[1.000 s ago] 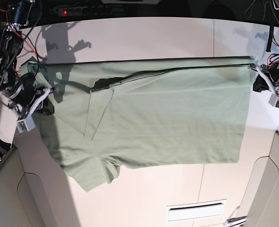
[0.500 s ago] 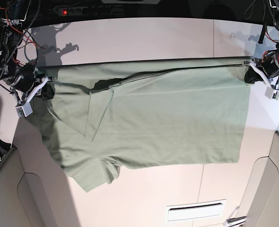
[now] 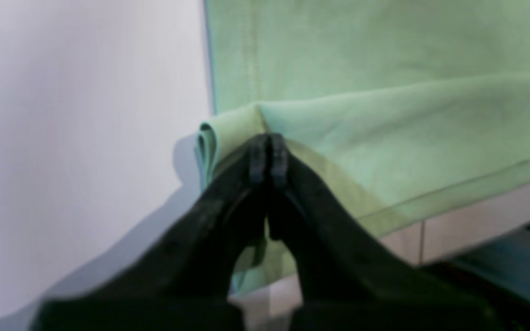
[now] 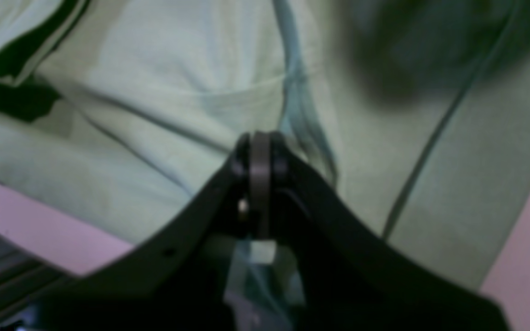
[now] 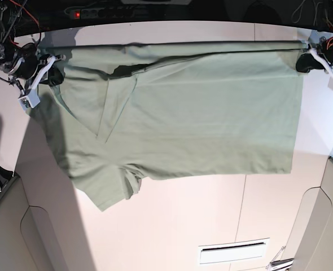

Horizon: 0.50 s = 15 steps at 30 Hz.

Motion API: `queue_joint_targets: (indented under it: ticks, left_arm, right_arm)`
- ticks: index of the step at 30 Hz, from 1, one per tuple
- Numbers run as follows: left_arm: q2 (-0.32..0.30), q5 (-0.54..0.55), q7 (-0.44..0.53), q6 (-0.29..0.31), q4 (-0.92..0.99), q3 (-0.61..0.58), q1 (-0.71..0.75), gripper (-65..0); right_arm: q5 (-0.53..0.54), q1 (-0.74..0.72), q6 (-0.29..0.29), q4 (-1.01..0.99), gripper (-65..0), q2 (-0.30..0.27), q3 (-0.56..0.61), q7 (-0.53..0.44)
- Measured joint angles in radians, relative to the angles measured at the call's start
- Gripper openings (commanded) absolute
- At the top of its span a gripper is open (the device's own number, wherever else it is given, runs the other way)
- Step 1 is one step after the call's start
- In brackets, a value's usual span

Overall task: Fold the T-shirt properly
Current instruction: 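Pull the folded edge with both grippers toward the robot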

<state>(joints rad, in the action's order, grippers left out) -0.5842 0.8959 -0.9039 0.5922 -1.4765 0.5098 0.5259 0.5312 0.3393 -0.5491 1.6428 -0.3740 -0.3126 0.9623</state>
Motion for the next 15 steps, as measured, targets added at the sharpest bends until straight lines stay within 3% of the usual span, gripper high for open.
queue_joint_targets:
  ticks: [7,15]
  left_arm:
    - [0.0,0.033,0.003,0.023,-0.001,0.01,0.062,-65.0]
    - [0.006,0.024,-0.009,0.031,0.0,0.04,0.06,-65.0]
  right_arm:
    - [0.019,0.069,-0.002,0.016,-65.0,0.0,-0.016,0.0]
    - [0.027,0.076,-0.01,0.016,-65.0,0.0,-0.114,0.037]
